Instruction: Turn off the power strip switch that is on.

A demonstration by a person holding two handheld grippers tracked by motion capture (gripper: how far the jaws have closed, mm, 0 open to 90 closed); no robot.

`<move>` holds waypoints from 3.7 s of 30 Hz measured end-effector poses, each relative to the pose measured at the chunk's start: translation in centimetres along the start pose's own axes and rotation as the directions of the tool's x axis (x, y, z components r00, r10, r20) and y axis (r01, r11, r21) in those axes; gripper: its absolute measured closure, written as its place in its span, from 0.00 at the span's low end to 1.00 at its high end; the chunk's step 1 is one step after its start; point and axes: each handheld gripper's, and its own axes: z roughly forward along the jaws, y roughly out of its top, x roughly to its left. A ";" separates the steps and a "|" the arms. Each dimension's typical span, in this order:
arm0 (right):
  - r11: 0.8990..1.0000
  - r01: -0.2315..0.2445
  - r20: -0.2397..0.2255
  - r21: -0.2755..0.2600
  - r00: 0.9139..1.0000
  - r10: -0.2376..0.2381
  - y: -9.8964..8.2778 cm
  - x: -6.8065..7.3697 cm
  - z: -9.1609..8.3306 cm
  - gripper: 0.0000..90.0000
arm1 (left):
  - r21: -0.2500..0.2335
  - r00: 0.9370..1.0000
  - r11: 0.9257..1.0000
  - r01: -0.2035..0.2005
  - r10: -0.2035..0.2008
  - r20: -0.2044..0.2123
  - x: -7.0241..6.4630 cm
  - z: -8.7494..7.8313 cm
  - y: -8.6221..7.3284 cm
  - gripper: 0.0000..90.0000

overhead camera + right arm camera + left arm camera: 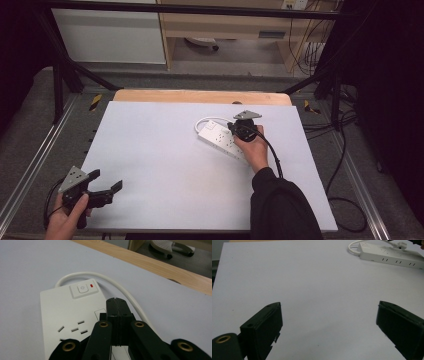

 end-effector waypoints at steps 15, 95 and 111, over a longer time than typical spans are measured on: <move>0.998 -0.012 -0.006 0.058 1.000 0.012 -0.5 -0.2 0.7 1.00 | 0.000 1.000 1.000 -0.001 0.001 0.001 0.0 0.0 0.0 0.08; 0.993 -0.036 -0.032 0.108 0.999 0.039 -0.1 0.2 1.4 1.00 | 0.000 1.000 1.000 -0.005 0.005 0.001 0.0 -0.1 0.0 0.08; 0.994 -0.039 -0.035 0.099 0.998 0.043 0.1 0.2 1.1 1.00 | 0.000 1.000 1.000 -0.004 0.004 0.000 0.0 -0.1 0.0 0.08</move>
